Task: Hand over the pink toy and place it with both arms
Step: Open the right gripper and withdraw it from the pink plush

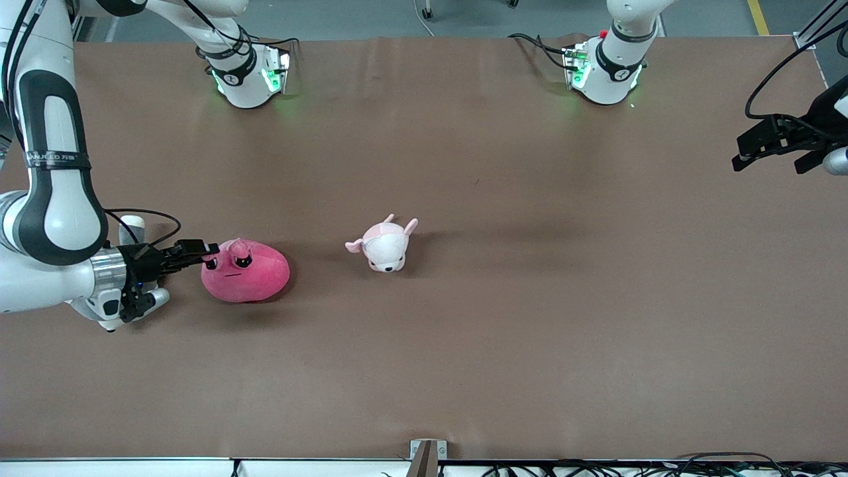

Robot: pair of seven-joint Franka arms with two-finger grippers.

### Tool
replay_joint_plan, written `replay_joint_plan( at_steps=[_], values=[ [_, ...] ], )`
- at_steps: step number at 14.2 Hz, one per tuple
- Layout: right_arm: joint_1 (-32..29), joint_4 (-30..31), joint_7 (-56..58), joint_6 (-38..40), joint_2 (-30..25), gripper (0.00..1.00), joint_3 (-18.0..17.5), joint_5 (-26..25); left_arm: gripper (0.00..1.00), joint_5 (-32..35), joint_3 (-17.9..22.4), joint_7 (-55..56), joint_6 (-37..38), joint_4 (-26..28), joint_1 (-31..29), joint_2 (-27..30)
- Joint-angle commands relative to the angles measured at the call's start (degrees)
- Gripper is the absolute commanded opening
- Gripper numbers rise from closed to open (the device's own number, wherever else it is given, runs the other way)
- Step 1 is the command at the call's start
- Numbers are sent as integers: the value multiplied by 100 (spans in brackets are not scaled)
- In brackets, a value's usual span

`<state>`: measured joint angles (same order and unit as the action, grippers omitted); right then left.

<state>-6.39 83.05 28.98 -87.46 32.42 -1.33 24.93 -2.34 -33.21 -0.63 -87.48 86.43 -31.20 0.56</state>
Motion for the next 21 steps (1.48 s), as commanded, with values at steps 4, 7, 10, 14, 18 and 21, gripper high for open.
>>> replay_joint_plan(
  at_steps=[4,7,10,14,18,21],
  values=[
    [138,-464,-2077,106,-648,100,-60,-734,100,-47,25,-25,-50,14,-53,41],
    [208,-465,-2256,63,-1078,100,-60,-1654,100,-56,25,-25,-50,14,-44,32],
    [60,-474,-2292,36,-1492,100,27,-2185,100,-65,51,-60,-50,5,-27,-55],
    [-135,-877,-2212,44,-1493,100,37,-2781,100,-74,1436,-87,-41,-73,1296,-91],
    [-126,-887,-2772,36,-1739,100,1,-2573,100,-74,2738,-34,-33,-109,2651,-117],
    [-108,-887,-3355,10,-1915,100,10,-2422,100,-74,3066,-34,-24,-109,2979,-117]
  ],
)
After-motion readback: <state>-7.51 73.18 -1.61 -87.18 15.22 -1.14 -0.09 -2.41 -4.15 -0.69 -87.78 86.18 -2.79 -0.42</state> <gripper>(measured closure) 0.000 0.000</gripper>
